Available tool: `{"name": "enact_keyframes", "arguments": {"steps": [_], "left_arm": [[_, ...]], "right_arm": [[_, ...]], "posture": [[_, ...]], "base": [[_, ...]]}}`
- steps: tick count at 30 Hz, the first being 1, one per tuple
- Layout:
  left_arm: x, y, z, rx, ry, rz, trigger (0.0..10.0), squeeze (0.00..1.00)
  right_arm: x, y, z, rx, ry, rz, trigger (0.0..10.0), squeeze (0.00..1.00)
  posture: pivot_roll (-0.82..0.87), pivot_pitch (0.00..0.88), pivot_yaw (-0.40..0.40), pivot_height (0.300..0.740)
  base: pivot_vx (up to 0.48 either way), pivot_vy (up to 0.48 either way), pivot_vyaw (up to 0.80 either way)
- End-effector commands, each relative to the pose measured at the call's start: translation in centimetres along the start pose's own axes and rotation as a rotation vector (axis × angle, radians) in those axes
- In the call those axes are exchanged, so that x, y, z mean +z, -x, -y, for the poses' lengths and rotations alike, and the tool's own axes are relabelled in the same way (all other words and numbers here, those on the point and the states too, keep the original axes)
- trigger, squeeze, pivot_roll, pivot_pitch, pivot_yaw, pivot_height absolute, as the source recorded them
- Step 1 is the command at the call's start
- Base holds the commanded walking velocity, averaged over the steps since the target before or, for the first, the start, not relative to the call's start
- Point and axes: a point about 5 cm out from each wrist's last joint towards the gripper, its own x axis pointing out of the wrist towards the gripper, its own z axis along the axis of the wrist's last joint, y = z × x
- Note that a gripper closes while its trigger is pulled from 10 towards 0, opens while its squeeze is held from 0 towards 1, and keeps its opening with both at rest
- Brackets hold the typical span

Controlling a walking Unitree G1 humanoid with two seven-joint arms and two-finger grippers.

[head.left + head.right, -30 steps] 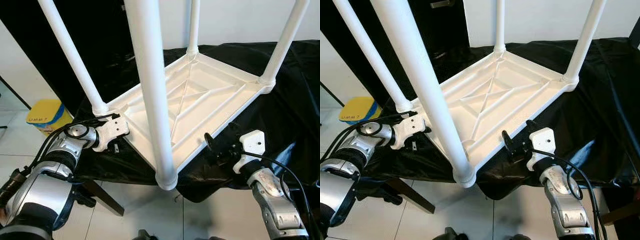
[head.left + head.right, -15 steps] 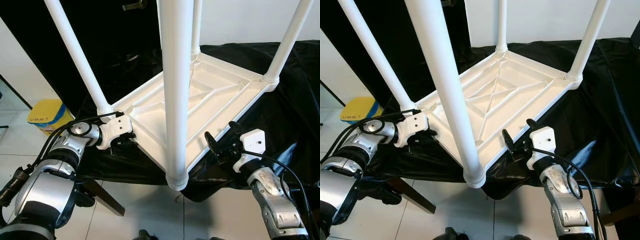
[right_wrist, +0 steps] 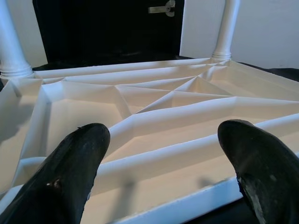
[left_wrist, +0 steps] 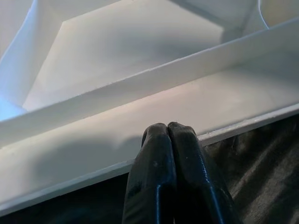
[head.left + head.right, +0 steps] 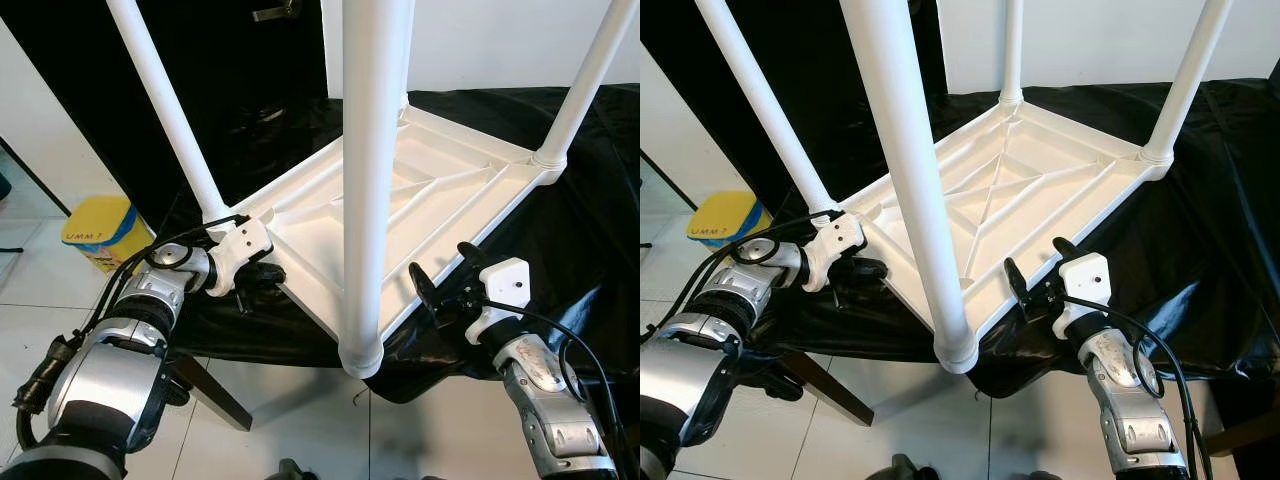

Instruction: Building children table

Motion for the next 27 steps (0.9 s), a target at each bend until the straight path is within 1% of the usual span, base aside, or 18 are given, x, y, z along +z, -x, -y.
{"name": "enact_keyframes", "arguments": {"steps": [1, 3, 4, 5, 6, 8, 10, 11, 13, 16, 18, 20, 21, 22, 24, 25, 27], "left_arm": [[-1.1, -1.3, 0.3, 0.17, 0.046, -0.041, 0.0, 0.0], [-1.1, -1.3, 0.3, 0.171, 0.043, -0.035, 0.0, 0.0], [-1.0, -1.2, 0.5, 0.141, 0.023, -0.024, 4.4, 0.0], [-1.0, -1.1, 0.6, 0.119, 0.009, -0.017, 4.4, 0.0], [-1.0, -0.8, 0.6, 0.094, 0.005, -0.01, 10.0, 0.0], [-1.0, -0.5, 0.6, 0.064, 0.016, 0.006, 10.0, 0.0], [-1.0, -0.5, 0.6, 0.058, 0.022, 0.009, 10.0, 0.0], [-0.8, -0.2, 0.6, 0.031, 0.022, 0.027, 10.0, 1.0], [-0.4, 0.4, 0.7, -0.021, 0.011, 0.061, 10.0, 1.0], [-0.2, 0.7, 0.8, -0.047, 0.0, 0.076, 10.0, 1.0], [0.1, 1.2, 0.9, -0.095, -0.023, 0.091, 10.0, 1.0], [0.1, 1.2, 0.9, -0.095, -0.023, 0.091, 10.0, 1.0], [0.3, 1.5, 1.0, -0.113, -0.039, 0.097, 10.0, 0.31], [0.6, 1.9, 1.1, -0.139, -0.059, 0.103, 10.0, 0.0], [1.0, 2.5, 1.2, -0.176, -0.087, 0.109, 10.0, 0.0], [1.0, 2.5, 1.2, -0.176, -0.087, 0.109, 10.0, 0.0], [1.3, 3.2, 1.2, -0.189, -0.106, 0.105, 10.0, 0.0]], "right_arm": [[-0.2, -0.1, -0.5, 0.009, -0.012, -0.014, 10.0, 0.0], [-0.2, -0.1, -0.5, 0.01, -0.013, -0.014, 10.0, 0.0], [-0.2, -0.1, -0.5, 0.011, -0.013, -0.014, 10.0, 0.0], [-0.2, -0.1, -0.5, 0.012, -0.013, -0.014, 10.0, 0.0], [-0.2, -0.1, -0.5, 0.013, -0.013, -0.015, 10.0, 0.0], [-0.3, 0.0, -0.5, 0.013, -0.012, -0.016, 10.0, 0.0], [-0.3, 0.0, -0.5, 0.013, -0.012, -0.016, 10.0, 0.0], [-0.3, 0.0, -0.5, 0.014, -0.012, -0.017, 10.0, 0.0], [-0.3, 0.2, -0.5, 0.015, -0.014, -0.02, 10.0, 0.0], [-0.4, 0.3, -0.6, 0.016, -0.015, -0.021, 10.0, 0.0], [-0.4, 0.4, -0.9, 0.017, -0.021, -0.022, 10.0, 0.0], [-0.4, 0.4, -0.9, 0.017, -0.021, -0.022, 10.0, 0.0], [-0.4, 0.5, -1.0, 0.018, -0.027, -0.022, 10.0, 0.0], [-0.3, 0.6, -1.2, 0.019, -0.033, -0.022, 10.0, 0.0], [-0.3, 0.8, -1.5, 0.022, -0.043, -0.023, 10.0, 0.0], [-0.3, 0.8, -1.5, 0.022, -0.043, -0.023, 10.0, 0.0], [-0.3, 1.0, -1.7, 0.024, -0.049, -0.025, 10.0, 0.0]], "posture": [[-0.15, 0.066, 0.1, 0.74], [-0.15, 0.066, 0.1, 0.74], [-0.15, 0.066, 0.099, 0.74], [-0.15, 0.066, 0.099, 0.74], [-0.15, 0.065, 0.1, 0.74], [-0.15, 0.065, 0.1, 0.74], [-0.15, 0.065, 0.1, 0.74], [-0.14, 0.064, 0.099, 0.74], [-0.14, 0.064, 0.098, 0.74], [-0.14, 0.064, 0.098, 0.74], [-0.14, 0.065, 0.097, 0.74], [-0.14, 0.065, 0.097, 0.74], [-0.14, 0.067, 0.097, 0.74], [-0.14, 0.069, 0.098, 0.74], [-0.14, 0.072, 0.098, 0.74], [-0.14, 0.072, 0.098, 0.74], [-0.14, 0.074, 0.099, 0.74]], "base": [[0.0, 0.0, 0.0], [0.0, 0.0, 0.0], [0.0, 0.0, 0.0], [0.0, 0.0, 0.0], [0.0, 0.0, 0.0], [0.0, 0.0, 0.0], [0.0, 0.0, 0.0], [0.0, 0.0, 0.0], [0.0, 0.0, 0.0], [0.0, 0.0, 0.0], [0.0, 0.0, 0.0], [0.0, 0.0, 0.0], [0.0, 0.0, 0.0], [0.0, 0.0, 0.0], [0.0, 0.0, 0.0], [0.0, 0.0, 0.0], [0.0, 0.0, 0.0]]}}
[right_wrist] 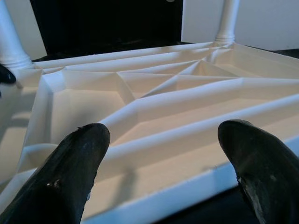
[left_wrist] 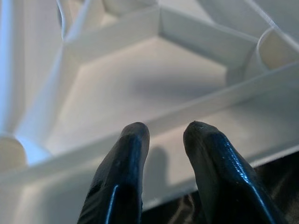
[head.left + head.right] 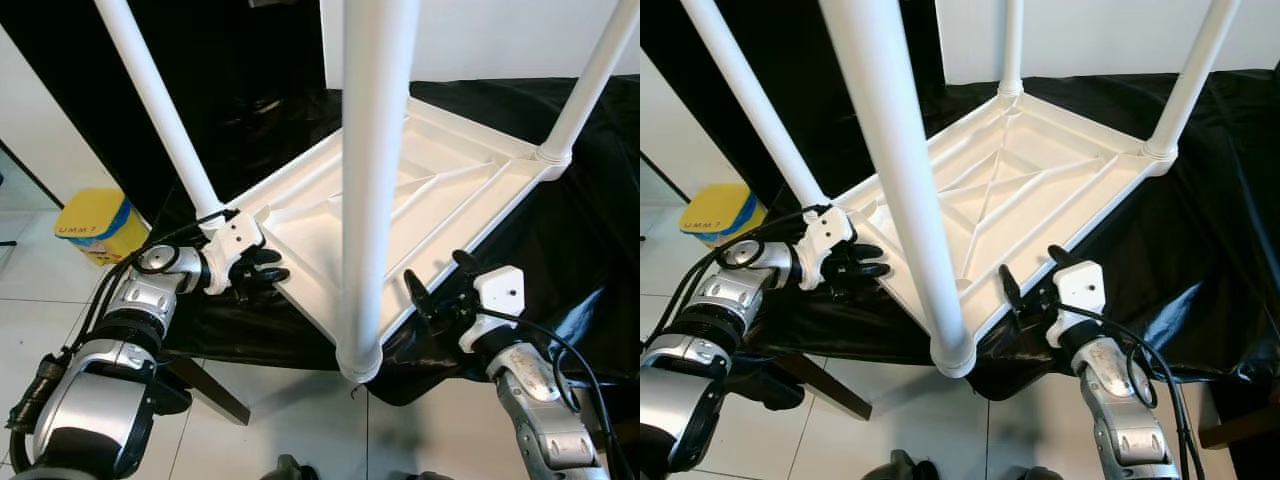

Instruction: Building children table

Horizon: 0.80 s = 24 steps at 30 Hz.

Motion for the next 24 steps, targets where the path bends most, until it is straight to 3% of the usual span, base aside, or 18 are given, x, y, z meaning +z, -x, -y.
{"name": "enact_keyframes", "arguments": {"steps": [1, 2, 11, 12, 17, 24], "left_arm": [[-0.2, 0.6, 1.2, -0.228, 0.002, -0.016, 10.0, 0.0], [0.0, 1.0, 1.0, -0.225, -0.001, -0.017, 10.0, 1.0], [0.9, 2.2, -1.0, -0.112, -0.025, -0.03, 10.0, 1.0], [0.9, 2.2, -1.1, -0.093, -0.027, -0.036, 10.0, 0.0], [1.0, 2.1, -1.3, -0.06, -0.039, -0.043, 10.0, 0.0], [1.1, 0.6, -1.5, -0.019, -0.024, -0.034, 10.0, 0.0]], "right_arm": [[-0.1, 0.2, -0.3, -0.001, -0.013, -0.012, 10.0, 0.0], [-0.2, 0.3, -0.4, 0.0, -0.016, -0.013, 10.0, 0.0], [-0.1, 0.3, -0.4, 0.003, -0.021, -0.017, 10.0, 0.0], [-0.1, 0.3, -0.4, 0.003, -0.021, -0.018, 10.0, 0.0], [0.0, 0.4, -0.4, 0.003, -0.02, -0.019, 10.0, 0.0], [-0.1, 0.4, -0.8, 0.004, -0.027, -0.023, 10.0, 0.0]], "posture": [[-0.14, 0.074, 0.099, 0.74], [-0.14, 0.077, 0.098, 0.74], [-0.14, 0.086, 0.096, 0.74], [-0.14, 0.087, 0.095, 0.74], [-0.15, 0.094, 0.098, 0.74], [-0.14, 0.099, 0.098, 0.74]], "base": [[0.0, 0.0, 0.0], [0.0, 0.0, 0.0], [0.0, 0.0, 0.0], [0.0, 0.0, 0.0], [0.0, 0.0, 0.0], [0.0, 0.0, 0.0]]}}
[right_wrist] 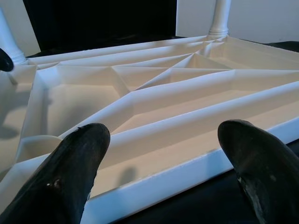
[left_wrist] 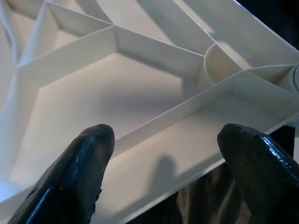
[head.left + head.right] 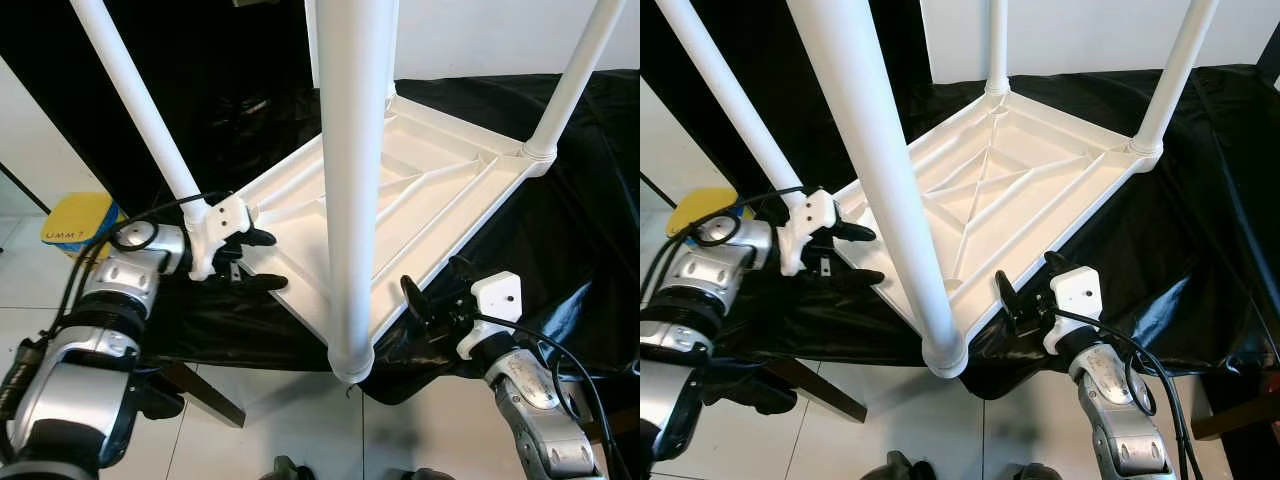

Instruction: Building children table

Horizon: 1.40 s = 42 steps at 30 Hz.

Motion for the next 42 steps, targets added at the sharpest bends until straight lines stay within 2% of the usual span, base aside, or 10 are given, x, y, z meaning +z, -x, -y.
{"name": "enact_keyframes", "arguments": {"steps": [1, 7, 14, 18, 19, 24, 25, 29, 34, 42], "left_arm": [[0.0, -0.1, -1.0, 0.165, -0.014, -0.018, 10.0, 0.0], [0.5, -0.7, -1.4, 0.183, -0.034, -0.029, 10.0, 0.0], [1.0, -1.5, -2.3, 0.257, -0.041, -0.048, 10.0, 0.0], [1.0, -1.8, -2.7, 0.301, 0.006, -0.036, 10.0, 0.0], [0.9, -2.0, -2.5, 0.281, 0.009, -0.04, 10.0, 1.0], [0.7, -2.6, -2.3, 0.27, 0.005, -0.062, 10.0, 1.0], [0.2, -2.9, -2.3, 0.287, 0.004, -0.112, 10.0, 0.0], [-0.1, -3.0, -2.3, 0.295, 0.003, -0.142, 10.0, 0.0], [-0.9, -3.3, -2.5, 0.356, 0.023, -0.218, 10.0, 0.0], [-0.7, -3.6, -3.0, 0.436, 0.057, -0.24, 10.0, 0.0]], "right_arm": [[-0.1, 0.1, -0.5, 0.009, -0.016, -0.007, 10.0, 0.0], [-0.1, 0.1, -0.5, 0.008, -0.018, -0.008, 10.0, 0.0], [-0.1, 0.1, -0.5, 0.001, -0.019, -0.01, 10.0, 0.0], [-0.1, 0.0, -0.5, 0.004, -0.02, -0.009, 10.0, 0.0], [0.0, 0.0, -0.5, 0.006, -0.02, -0.009, 10.0, 0.0], [0.0, -0.1, -0.4, 0.011, -0.016, -0.01, 10.0, 0.0], [0.0, -0.2, -0.3, 0.012, -0.013, -0.01, 10.0, 0.0], [0.0, -0.2, -0.3, 0.014, -0.012, -0.01, 10.0, 0.0], [0.1, -0.4, -0.4, 0.021, -0.012, -0.008, 10.0, 0.0], [0.1, -0.5, -0.4, 0.022, -0.013, -0.007, 10.0, 0.0]], "posture": [[-0.14, 0.099, 0.102, 0.74], [-0.14, 0.104, 0.106, 0.74], [-0.15, 0.106, 0.106, 0.74], [-0.15, 0.105, 0.104, 0.74], [-0.15, 0.104, 0.099, 0.74], [-0.15, 0.103, 0.093, 0.74], [-0.15, 0.102, 0.09, 0.74], [-0.15, 0.102, 0.09, 0.74], [-0.15, 0.101, 0.086, 0.74], [-0.14, 0.102, 0.085, 0.74]], "base": [[0.0, 0.0, 0.0], [0.0, 0.0, 0.0], [0.0, 0.0, 0.0], [0.0, 0.0, 0.0], [0.0, 0.0, 0.0], [0.0, 0.0, 0.0], [0.0, 0.0, 0.0], [0.0, 0.0, 0.0], [0.0, 0.0, 0.0], [0.0, 0.0, 0.0]]}}
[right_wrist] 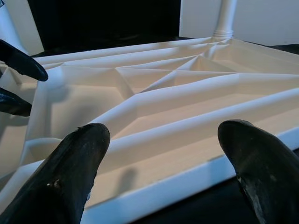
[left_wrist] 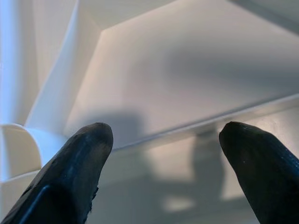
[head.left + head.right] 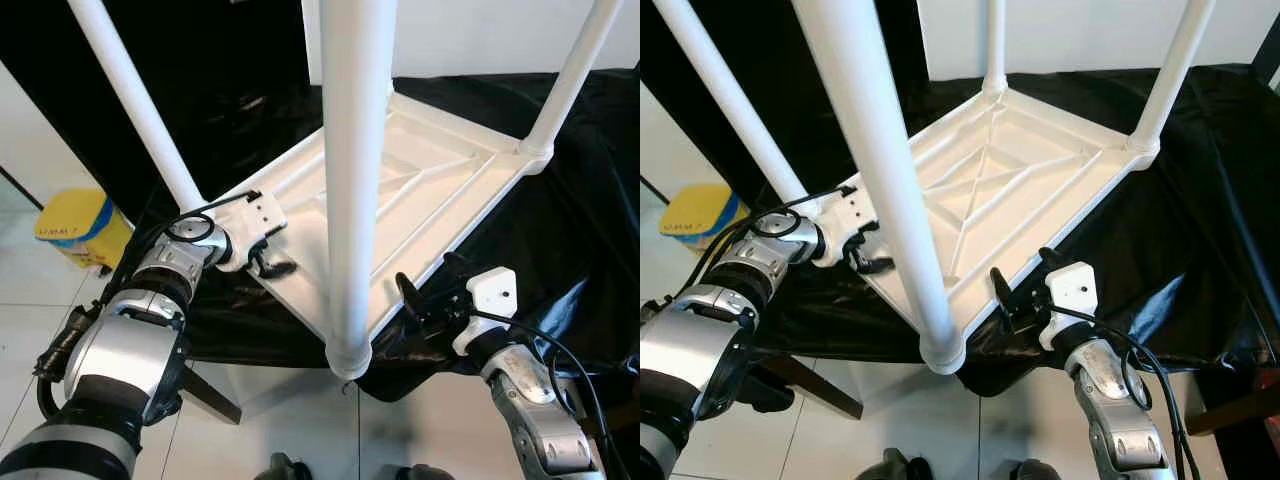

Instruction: Building children table

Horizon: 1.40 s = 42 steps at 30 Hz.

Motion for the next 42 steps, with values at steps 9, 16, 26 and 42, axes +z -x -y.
{"name": "enact_keyframes", "arguments": {"steps": [9, 16, 26, 42], "left_arm": [[1.1, -1.1, 0.1, 0.057, -0.07, -0.061, 10.0, 0.0], [1.1, -1.1, 0.7, -0.013, -0.126, -0.024, 10.0, 0.0], [0.1, -0.1, 1.3, -0.244, -0.272, -0.083, 10.0, 0.0], [-0.3, -1.4, 2.6, -0.273, -0.302, -0.171, 10.0, 0.0]], "right_arm": [[-0.3, 0.0, -0.4, 0.011, -0.012, -0.016, 10.0, 0.0], [-0.3, 0.3, -0.3, -0.005, -0.011, -0.02, 10.0, 0.0], [-0.2, -0.3, -0.2, 0.008, -0.007, -0.014, 10.0, 0.0], [-0.3, 0.1, -0.3, -0.002, -0.008, -0.018, 10.0, 0.0]], "posture": [[-0.16, 0.105, 0.094, 0.74], [-0.17, 0.101, 0.097, 0.74], [-0.16, 0.097, 0.09, 0.74], [-0.18, 0.102, 0.104, 0.74]], "base": [[0.0, 0.0, 0.0], [0.0, 0.0, 0.0], [0.0, 0.0, 0.0], [0.0, 0.0, 0.0]]}}
